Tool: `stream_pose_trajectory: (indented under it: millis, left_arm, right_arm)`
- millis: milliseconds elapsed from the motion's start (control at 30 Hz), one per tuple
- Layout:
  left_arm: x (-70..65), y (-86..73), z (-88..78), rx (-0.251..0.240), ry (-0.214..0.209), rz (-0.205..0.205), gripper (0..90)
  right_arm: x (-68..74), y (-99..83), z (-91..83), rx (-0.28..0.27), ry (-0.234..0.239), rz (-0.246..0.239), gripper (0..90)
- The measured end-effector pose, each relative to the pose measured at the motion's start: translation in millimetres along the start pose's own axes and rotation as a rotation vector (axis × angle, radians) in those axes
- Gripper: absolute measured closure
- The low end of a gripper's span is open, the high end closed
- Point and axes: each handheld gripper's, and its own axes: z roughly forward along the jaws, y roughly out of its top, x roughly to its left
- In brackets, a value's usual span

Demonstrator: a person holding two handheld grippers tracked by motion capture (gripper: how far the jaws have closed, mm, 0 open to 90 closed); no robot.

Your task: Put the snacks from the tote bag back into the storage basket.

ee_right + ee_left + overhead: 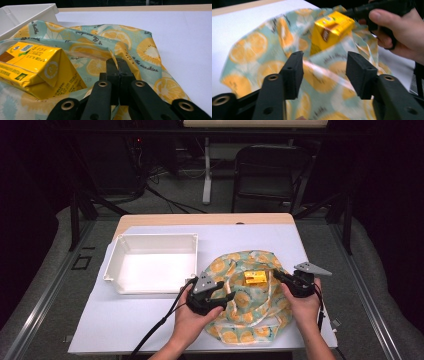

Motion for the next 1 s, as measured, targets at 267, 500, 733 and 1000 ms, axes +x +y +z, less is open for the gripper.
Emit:
stream_pose_trajectory:
  millis: [267,500,733,1000]
  left_arm:
    - [-31.2,-36.4,17.7,0.107,0.06,0.023,18.6]
    - [-31.7,-40.0,28.1,0.157,0.052,0.051,58.5]
    - [-25.7,-24.3,20.3,0.121,-0.041,0.071,90.0]
    - [-19.7,-0.5,12.7,0.048,-0.058,0.057,90.0]
  right_arm:
    - [1.6,-1.9,-1.8,-0.002,-0.004,-0.005,90.0]
    - [0.6,-2.2,-5.8,0.002,-0.01,-0.015,90.0]
    - [3.4,-1.8,-12.8,-0.011,0.004,-0.038,89.7]
    - [0.7,-1.5,-27.1,-0.041,-0.011,-0.022,61.7]
